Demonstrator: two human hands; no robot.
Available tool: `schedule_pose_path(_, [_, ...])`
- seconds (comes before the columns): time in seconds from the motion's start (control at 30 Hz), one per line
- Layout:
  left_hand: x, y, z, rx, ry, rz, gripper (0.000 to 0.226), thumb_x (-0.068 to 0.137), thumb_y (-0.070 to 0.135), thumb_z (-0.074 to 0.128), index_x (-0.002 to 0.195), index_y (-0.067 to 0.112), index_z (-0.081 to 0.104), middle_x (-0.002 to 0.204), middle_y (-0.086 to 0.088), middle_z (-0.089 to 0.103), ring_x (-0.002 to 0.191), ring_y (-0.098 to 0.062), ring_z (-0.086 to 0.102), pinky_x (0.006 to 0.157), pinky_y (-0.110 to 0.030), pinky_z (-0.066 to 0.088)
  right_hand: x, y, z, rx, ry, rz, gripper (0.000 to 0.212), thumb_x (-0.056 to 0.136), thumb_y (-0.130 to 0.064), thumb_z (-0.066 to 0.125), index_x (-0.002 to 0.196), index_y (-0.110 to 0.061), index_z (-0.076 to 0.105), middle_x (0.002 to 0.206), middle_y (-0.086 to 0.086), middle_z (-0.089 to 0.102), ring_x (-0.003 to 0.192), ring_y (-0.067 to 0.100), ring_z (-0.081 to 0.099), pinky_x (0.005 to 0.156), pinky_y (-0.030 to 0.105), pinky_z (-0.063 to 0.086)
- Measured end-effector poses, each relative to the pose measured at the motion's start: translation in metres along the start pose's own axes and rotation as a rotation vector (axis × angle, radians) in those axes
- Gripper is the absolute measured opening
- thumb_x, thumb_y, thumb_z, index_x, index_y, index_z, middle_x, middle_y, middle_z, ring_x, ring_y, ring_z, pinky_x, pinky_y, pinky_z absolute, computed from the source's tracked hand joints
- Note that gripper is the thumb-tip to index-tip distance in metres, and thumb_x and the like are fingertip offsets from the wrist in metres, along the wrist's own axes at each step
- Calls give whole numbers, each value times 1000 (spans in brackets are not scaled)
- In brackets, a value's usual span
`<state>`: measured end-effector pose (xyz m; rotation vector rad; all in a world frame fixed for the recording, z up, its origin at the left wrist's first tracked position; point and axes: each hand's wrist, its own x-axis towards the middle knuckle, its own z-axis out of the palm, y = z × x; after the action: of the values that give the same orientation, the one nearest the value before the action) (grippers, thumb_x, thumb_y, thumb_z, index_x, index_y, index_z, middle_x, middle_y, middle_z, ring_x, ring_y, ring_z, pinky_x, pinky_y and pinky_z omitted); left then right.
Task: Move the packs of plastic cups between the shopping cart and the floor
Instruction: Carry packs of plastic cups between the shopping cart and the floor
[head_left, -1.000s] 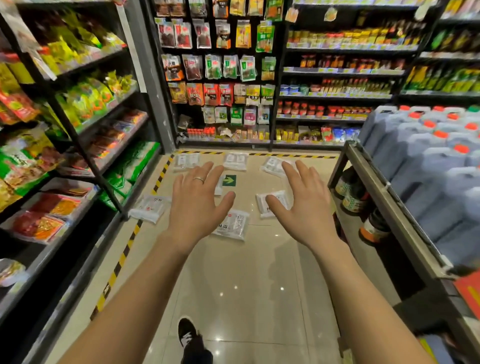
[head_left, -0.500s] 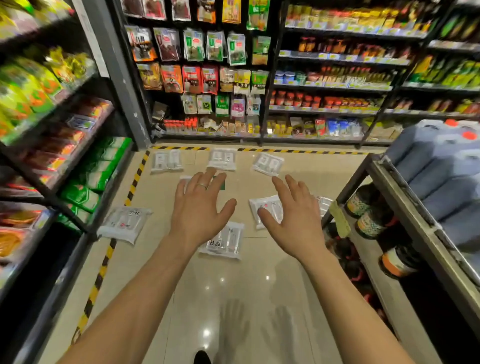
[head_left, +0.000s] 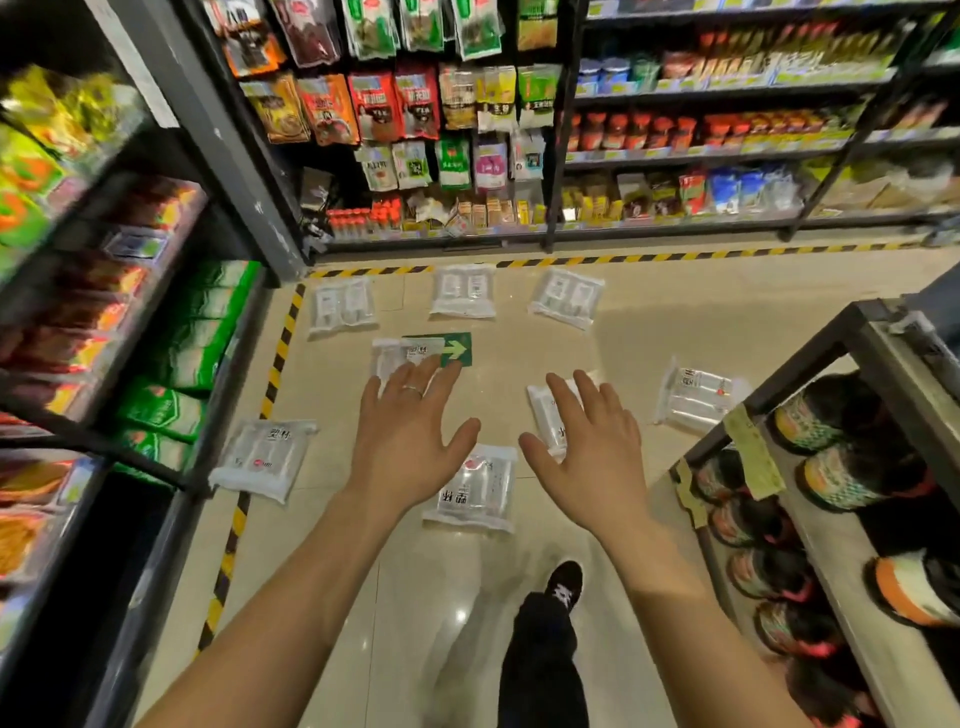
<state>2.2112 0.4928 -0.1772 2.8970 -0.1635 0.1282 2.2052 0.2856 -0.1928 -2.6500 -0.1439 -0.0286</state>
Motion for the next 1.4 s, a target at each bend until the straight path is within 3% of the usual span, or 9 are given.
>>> schedule_pose_path(0.13, [75, 7, 40, -9, -53, -38, 73, 86, 62, 32, 145, 21, 45, 151, -6, 44, 138, -31, 40, 111, -56, 27, 77, 42, 17, 31, -84, 39, 81, 81, -69, 24, 151, -29, 30, 160, 5, 24, 147, 33, 17, 116, 51, 21])
schedule_pose_path(0.27, [141, 14, 87, -28, -120, -79, 75, 86, 64, 29, 147, 24, 42, 154, -3, 39, 141, -28, 35, 113, -52, 22, 145, 83, 38, 47, -95, 26, 74, 84, -62, 38, 145, -20, 45, 151, 14, 42, 139, 42, 35, 106, 60, 35])
schedule_pose_path(0.4, [188, 6, 141, -49, -179, -124, 73, 86, 64, 30, 147, 25, 42, 152, -4, 42, 139, -27, 39, 112, -53, 25, 197, 122, 72, 24, -203, 81, 73, 88, -64, 38, 152, -28, 30, 160, 6, 24, 148, 33, 18, 116, 51, 21])
schedule_pose_path(0.53, [213, -20, 193, -65, -249, -171, 76, 86, 66, 28, 149, 25, 38, 154, -4, 40, 142, -26, 34, 114, -53, 24, 223, 149, 129, 55, -240, 135, 76, 85, -65, 35, 149, -23, 38, 154, 12, 37, 142, 39, 31, 110, 55, 31])
schedule_pose_path(0.8, [251, -112, 341, -78, -308, -223, 76, 88, 63, 31, 150, 20, 37, 153, -9, 40, 140, -29, 36, 113, -54, 27, 258, 197, 293, 124, -385, 296, 75, 89, -64, 32, 155, -34, 12, 164, 1, 10, 150, 26, 7, 119, 44, 11])
schedule_pose_path(0.9, [253, -153, 416, -119, -338, -230, 76, 89, 63, 31, 152, 20, 32, 153, -11, 39, 141, -29, 35, 112, -53, 28, 262, 220, 368, 131, -360, 373, 77, 87, -64, 30, 155, -32, 15, 163, 5, 15, 149, 29, 13, 118, 47, 18])
schedule_pose_path(1.03, [248, -209, 527, -123, -361, -230, 74, 91, 60, 34, 152, 18, 32, 150, -15, 43, 138, -32, 41, 108, -54, 36, 261, 246, 480, 145, -413, 467, 75, 89, -58, 38, 155, -34, 12, 163, 3, 12, 149, 26, 11, 118, 43, 15])
schedule_pose_path(1.4, [198, -336, 767, -83, -500, -264, 73, 94, 63, 26, 157, 26, 15, 160, -12, 26, 146, -28, 27, 115, -46, 30, 235, 334, 724, 86, -418, 495, 74, 90, -58, 39, 155, -36, 9, 163, 7, 14, 149, 27, 14, 118, 45, 19])
